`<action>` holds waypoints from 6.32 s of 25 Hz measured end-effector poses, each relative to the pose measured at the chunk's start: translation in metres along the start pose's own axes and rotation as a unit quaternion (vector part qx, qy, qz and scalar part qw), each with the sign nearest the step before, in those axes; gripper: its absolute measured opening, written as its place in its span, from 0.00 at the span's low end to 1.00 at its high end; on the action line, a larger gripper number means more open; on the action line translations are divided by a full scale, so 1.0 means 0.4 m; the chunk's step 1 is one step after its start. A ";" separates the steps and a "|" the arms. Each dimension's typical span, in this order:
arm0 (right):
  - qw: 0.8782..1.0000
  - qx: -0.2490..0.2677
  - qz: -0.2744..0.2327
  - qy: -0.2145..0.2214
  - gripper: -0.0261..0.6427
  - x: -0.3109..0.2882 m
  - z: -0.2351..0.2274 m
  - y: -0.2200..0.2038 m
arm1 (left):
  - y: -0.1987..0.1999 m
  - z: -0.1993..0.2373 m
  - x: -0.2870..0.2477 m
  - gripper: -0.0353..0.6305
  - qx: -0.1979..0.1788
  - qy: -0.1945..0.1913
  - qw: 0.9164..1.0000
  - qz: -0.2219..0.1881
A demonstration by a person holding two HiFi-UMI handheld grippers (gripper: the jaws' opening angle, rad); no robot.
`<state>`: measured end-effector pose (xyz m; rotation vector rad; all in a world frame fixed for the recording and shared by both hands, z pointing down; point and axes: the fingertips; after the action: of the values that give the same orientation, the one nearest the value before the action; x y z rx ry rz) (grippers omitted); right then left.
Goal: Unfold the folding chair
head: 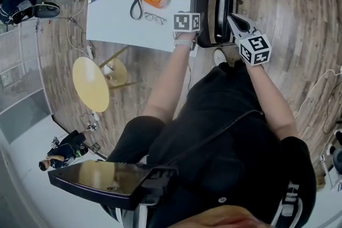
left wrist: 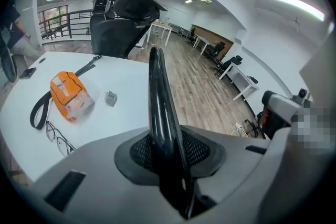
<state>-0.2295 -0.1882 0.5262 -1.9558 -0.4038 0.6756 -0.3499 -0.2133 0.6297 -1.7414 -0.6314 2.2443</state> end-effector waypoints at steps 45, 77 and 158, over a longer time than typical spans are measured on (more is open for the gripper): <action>0.931 -0.166 0.249 -0.209 0.46 -0.071 -0.309 -0.644 | 0.037 -0.347 -0.010 0.19 -0.019 -0.009 0.999 -0.039; 0.933 -0.196 0.242 -0.180 0.39 0.025 -0.389 -0.689 | 0.026 -0.235 -0.008 0.19 -0.001 -0.043 0.998 -0.051; 0.848 -0.528 -0.020 0.021 0.39 0.785 -1.242 -1.479 | -0.193 -0.548 -0.426 0.20 -0.002 -0.110 0.993 0.044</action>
<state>0.3272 -0.0971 1.1400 -2.9748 -0.9226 0.3823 -0.1001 -0.1767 0.7685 -1.5644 -0.6133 2.5209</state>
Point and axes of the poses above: the fingertips, and each gripper's own axes: x backward along the fingers, z to its left, y out of its top, and after that the axes turned 8 degrees about y, right-handed
